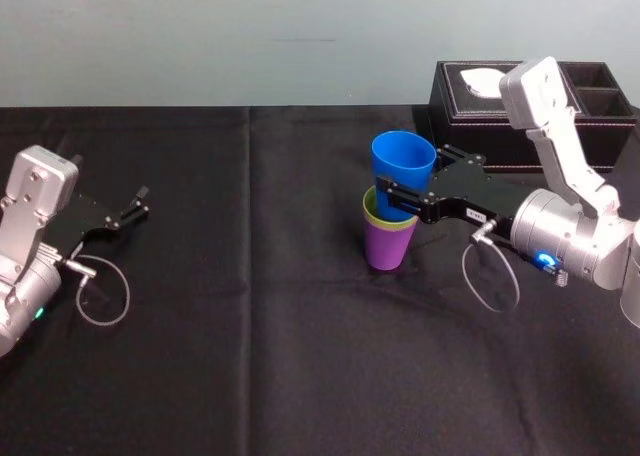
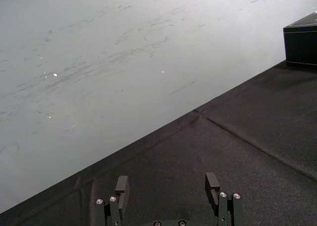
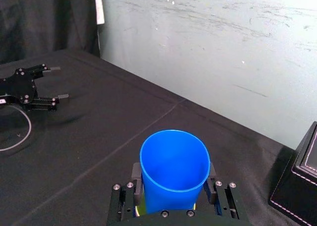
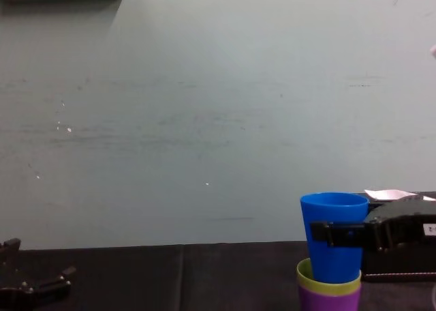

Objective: Stack the three plastic cups sequentially using one hand.

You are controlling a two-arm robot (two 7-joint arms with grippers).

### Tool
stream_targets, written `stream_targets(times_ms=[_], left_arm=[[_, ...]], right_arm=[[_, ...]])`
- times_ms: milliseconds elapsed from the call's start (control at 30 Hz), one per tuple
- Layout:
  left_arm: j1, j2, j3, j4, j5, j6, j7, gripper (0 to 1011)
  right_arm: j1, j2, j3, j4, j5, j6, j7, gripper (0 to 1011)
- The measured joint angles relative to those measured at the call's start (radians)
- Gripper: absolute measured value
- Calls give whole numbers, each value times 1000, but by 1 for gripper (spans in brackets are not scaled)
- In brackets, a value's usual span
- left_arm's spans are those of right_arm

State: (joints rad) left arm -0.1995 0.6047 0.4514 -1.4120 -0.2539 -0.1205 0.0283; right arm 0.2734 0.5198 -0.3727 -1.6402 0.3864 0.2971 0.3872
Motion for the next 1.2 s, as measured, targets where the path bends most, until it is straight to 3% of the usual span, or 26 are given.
stream_targets(times_ms=[567,933,1200], left_arm=[[0,0,0,0,0,0,0,1012],[0,0,0,0,0,0,0,1011],[0,0,0,0,0,0,0,1011]], right_arm=[[11,-16,-15,49,-12,-19,18,726],[11,-16,-15,46,-12,-19,18,730],[10,-15,-14,44,-12,-19,17,927]])
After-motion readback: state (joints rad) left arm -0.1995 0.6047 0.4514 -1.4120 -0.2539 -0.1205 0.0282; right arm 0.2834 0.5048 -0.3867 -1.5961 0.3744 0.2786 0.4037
